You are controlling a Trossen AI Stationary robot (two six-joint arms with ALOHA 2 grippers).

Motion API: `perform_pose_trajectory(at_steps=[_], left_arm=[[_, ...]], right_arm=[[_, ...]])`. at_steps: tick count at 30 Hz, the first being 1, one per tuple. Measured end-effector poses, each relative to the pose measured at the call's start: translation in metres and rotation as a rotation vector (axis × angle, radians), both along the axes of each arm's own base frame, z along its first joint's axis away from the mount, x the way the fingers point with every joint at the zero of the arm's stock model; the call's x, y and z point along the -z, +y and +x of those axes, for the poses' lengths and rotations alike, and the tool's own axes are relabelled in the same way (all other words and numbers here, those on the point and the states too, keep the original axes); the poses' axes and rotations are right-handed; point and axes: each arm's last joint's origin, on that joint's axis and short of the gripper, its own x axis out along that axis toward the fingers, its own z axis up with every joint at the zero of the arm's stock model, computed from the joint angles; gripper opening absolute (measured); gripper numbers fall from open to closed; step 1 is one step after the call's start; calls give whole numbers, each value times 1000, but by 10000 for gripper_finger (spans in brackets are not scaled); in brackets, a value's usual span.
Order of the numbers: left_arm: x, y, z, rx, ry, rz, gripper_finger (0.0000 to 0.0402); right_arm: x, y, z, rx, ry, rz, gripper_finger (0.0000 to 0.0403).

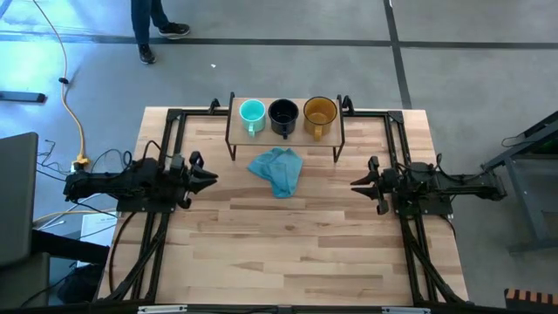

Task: Stack small to large cups/mugs on shelf
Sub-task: Return to Home Position

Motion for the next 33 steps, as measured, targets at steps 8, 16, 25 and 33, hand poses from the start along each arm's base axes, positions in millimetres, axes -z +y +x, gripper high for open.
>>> perform_pose_trajectory(at_steps=[8,16,25,33], left_arm=[[7,0,1,15,74,-39,63],[12,0,1,-7,131,81,63],[12,1,1,-44,151,239,63],[12,1,1,-43,150,230,63]], right_arm=[[0,0,0,-3,8,87,62],[0,0,0,-6,10,100,62],[0,0,0,-6,10,100,62],[0,0,0,-6,9,100,62]])
